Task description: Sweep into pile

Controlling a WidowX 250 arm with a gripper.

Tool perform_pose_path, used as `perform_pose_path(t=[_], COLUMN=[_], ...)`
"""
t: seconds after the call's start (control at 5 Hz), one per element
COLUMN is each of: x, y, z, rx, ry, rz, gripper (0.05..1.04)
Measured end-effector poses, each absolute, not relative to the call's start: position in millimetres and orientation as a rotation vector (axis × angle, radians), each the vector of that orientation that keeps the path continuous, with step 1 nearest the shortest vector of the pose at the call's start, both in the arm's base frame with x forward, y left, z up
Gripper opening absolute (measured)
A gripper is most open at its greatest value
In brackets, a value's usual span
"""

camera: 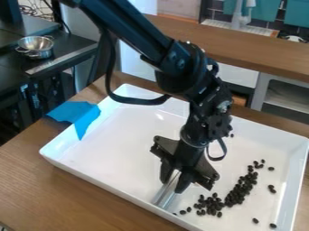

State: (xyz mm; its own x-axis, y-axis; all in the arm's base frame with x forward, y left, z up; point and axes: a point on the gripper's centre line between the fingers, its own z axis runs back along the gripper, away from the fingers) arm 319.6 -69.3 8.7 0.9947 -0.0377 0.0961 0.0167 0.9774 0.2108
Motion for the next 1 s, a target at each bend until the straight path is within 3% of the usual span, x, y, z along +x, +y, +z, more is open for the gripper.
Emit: perform_pose_path(t=[0.6, 1.0], x=[315.9, 328.8], y=[-111.0, -130.4], z=[8.5, 4.5], rx=[0.189, 0.186], ry=[-0.046, -0.017], rz=[0.017, 0.081], gripper=[0.328, 0.328])
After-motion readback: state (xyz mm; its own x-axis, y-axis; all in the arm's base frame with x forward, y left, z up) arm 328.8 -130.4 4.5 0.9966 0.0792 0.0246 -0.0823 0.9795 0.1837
